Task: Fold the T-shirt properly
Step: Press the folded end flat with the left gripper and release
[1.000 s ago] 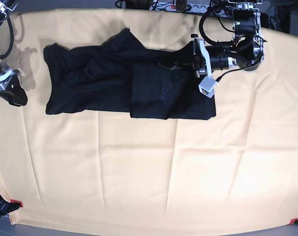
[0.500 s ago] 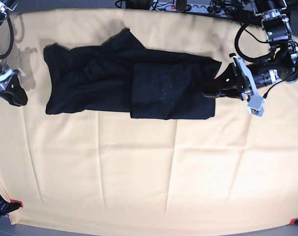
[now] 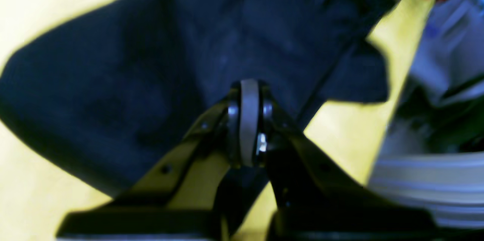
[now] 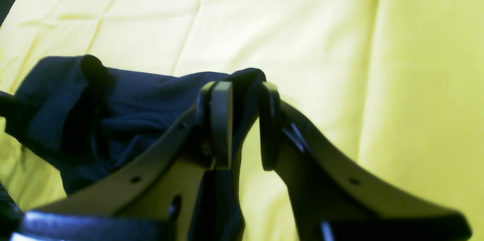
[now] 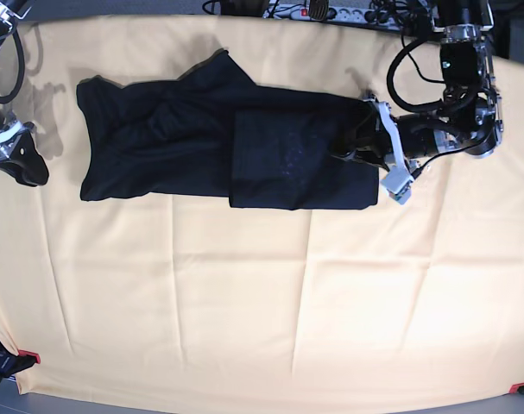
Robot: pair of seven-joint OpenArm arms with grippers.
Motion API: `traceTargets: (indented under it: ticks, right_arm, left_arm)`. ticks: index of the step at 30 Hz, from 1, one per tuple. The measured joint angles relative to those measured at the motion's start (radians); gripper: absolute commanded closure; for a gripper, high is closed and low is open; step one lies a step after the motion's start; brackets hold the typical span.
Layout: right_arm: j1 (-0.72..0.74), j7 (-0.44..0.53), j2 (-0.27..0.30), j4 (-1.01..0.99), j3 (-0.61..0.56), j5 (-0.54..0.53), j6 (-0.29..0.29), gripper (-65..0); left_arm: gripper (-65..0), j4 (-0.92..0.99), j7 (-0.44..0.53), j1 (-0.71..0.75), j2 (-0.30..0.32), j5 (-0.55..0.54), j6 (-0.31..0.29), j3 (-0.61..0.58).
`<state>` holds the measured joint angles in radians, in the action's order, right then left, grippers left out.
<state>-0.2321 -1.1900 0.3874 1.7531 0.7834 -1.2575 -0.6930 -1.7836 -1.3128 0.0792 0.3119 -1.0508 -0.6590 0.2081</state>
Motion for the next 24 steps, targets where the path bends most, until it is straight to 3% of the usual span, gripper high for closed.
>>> traceTargets:
  ticks: [8, 10, 14, 19, 24]
  right_arm:
    - [0.0, -0.001, -0.025, 0.0, 0.0, 0.0, 0.0, -15.9]
    - [0.0, -0.004, -0.025, 0.0, 0.0, 0.011, 0.0, -21.6]
    - [-0.008, -0.008, -0.024, 0.0, 0.0, 0.16, 0.093, -37.9]
    - [-0.077, 0.019, -0.039, 0.0, -0.007, 0.147, 0.109, -38.2]
    - [-0.119, 0.031, -0.115, -0.001, -0.091, 0.133, 0.114, -38.2]
  left_arm:
    - [0.0, -0.001, 0.166, 0.017, 0.009, 0.338, 0.065, -0.135]
    - [0.0, -0.002, 0.23, 0.032, 0.023, 0.382, 0.074, -0.143]
    - [0.0, -0.004, 0.267, 0.06, 0.055, 0.394, 0.085, -0.142]
    - [0.0, -0.007, 0.266, 0.062, 0.072, 0.393, 0.095, -0.142]
    - [0.0, -0.007, 0.264, 0.062, 0.074, 0.386, 0.099, -0.142]
